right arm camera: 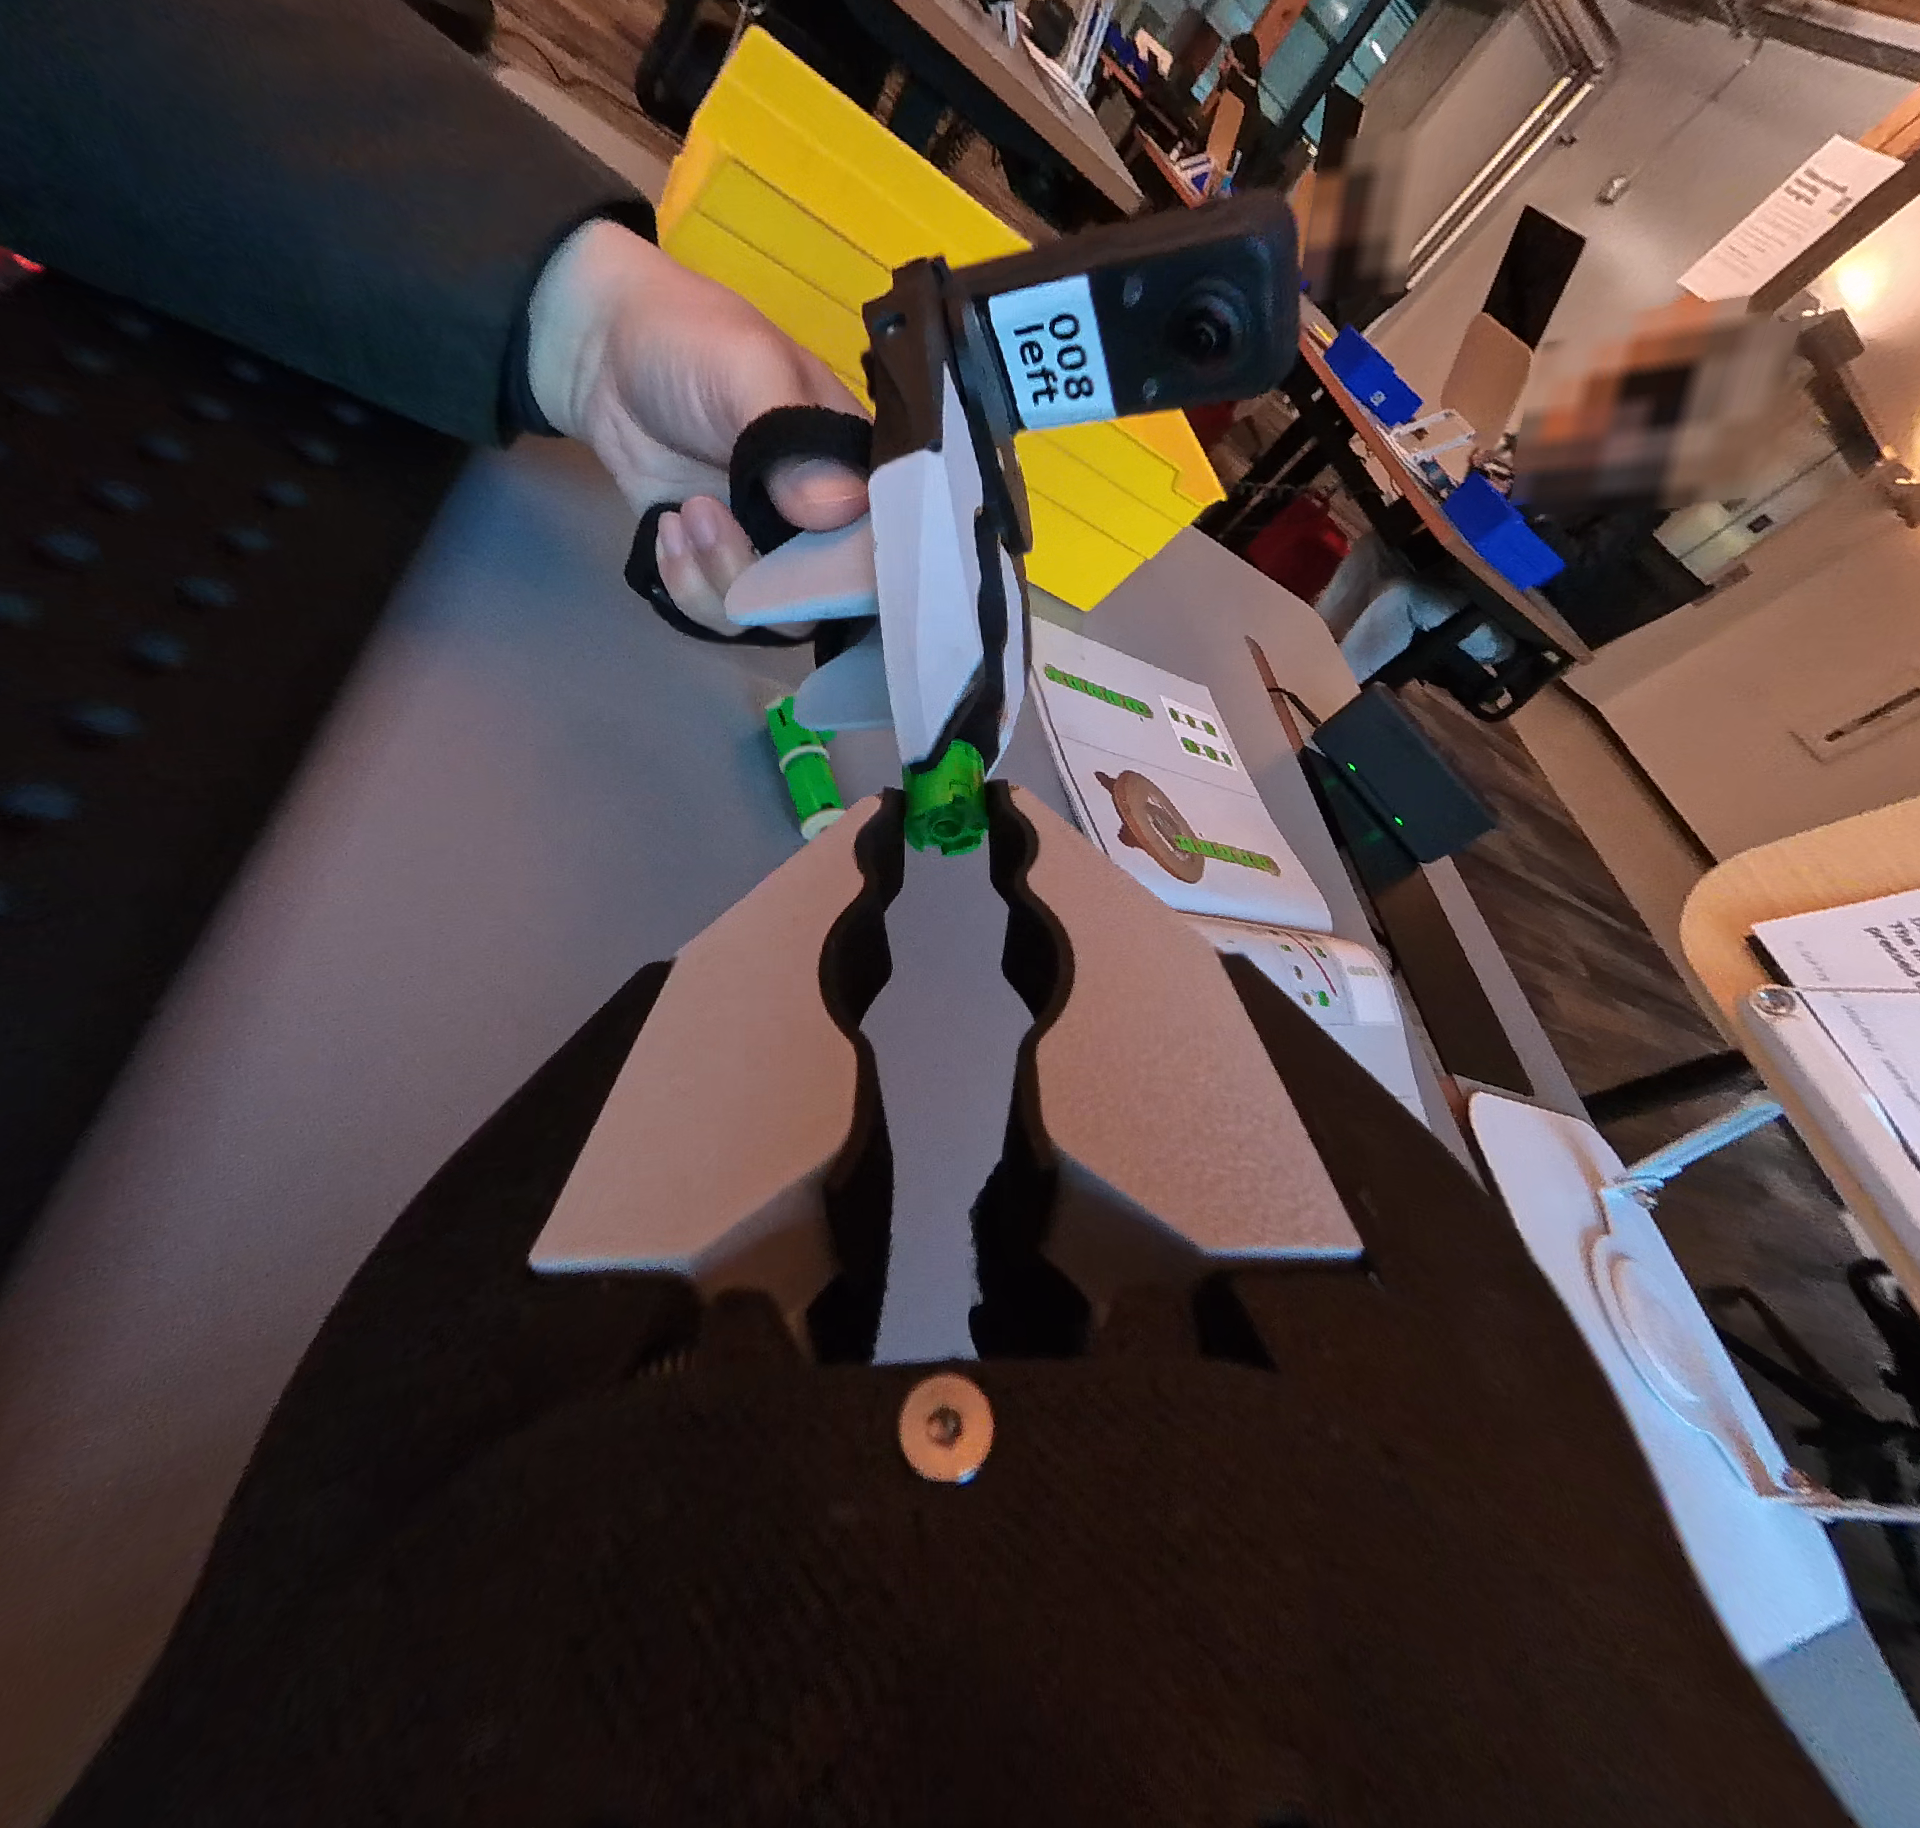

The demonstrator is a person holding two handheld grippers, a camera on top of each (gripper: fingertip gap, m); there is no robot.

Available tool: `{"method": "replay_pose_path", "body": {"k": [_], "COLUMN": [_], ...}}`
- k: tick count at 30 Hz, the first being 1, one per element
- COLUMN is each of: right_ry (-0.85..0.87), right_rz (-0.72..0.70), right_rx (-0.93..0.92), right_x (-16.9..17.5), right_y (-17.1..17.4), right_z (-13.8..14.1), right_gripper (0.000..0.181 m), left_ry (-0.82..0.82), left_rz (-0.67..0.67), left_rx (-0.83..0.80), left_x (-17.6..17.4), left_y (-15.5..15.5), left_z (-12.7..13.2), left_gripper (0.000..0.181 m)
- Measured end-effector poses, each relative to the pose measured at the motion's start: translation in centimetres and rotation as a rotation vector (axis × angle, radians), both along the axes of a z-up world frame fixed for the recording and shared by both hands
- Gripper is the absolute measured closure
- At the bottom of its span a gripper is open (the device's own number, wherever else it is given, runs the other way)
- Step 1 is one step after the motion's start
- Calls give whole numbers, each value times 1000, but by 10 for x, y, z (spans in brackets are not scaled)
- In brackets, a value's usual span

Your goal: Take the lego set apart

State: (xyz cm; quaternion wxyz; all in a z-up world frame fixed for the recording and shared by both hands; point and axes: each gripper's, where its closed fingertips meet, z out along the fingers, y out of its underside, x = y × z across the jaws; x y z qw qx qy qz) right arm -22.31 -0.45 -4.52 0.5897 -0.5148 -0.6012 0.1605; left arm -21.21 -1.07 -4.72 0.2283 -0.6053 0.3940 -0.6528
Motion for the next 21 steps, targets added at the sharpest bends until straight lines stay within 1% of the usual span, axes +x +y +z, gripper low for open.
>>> {"method": "replay_pose_path", "body": {"k": [5, 7, 10, 12, 13, 15, 16, 18, 20, 21], "right_ry": [70, 95, 245, 389, 455, 540, 554, 567, 577, 578], "right_rz": [61, 79, 139, 135, 161, 197, 217, 236, 273, 275], "right_rx": [-63, -121, -384, -609, -739, -978, -1053, -1149, -1199, -1209], "right_x": [-1, -2, 2, 10, 13, 15, 12, 6, 3, 2], "right_y": [-8, -9, -9, 1, 3, 6, 5, 3, -1, -1], "right_z": [8, 7, 14, 24, 29, 31, 29, 25, 26, 26], "right_gripper": [166, 166, 166, 151, 145, 145, 145, 152, 166, 168], "left_ry": [-45, -40, -43, -50, -50, -35, -36, -35, -33, -31], "left_rz": [-55, -55, -12, 58, 95, 157, 170, 182, 193, 195], "left_rx": [-38, -19, 80, 217, 298, 461, 520, 589, 625, 631], "left_x": [-2, -2, -1, -3, -4, -5, -5, -4, -4, -4], "left_y": [-8, -9, -7, -1, 2, 3, 2, -1, -2, -1], "left_z": [8, 7, 9, 13, 16, 18, 19, 21, 20, 20], "left_gripper": [168, 168, 167, 168, 168, 167, 167, 167, 167, 167]}}
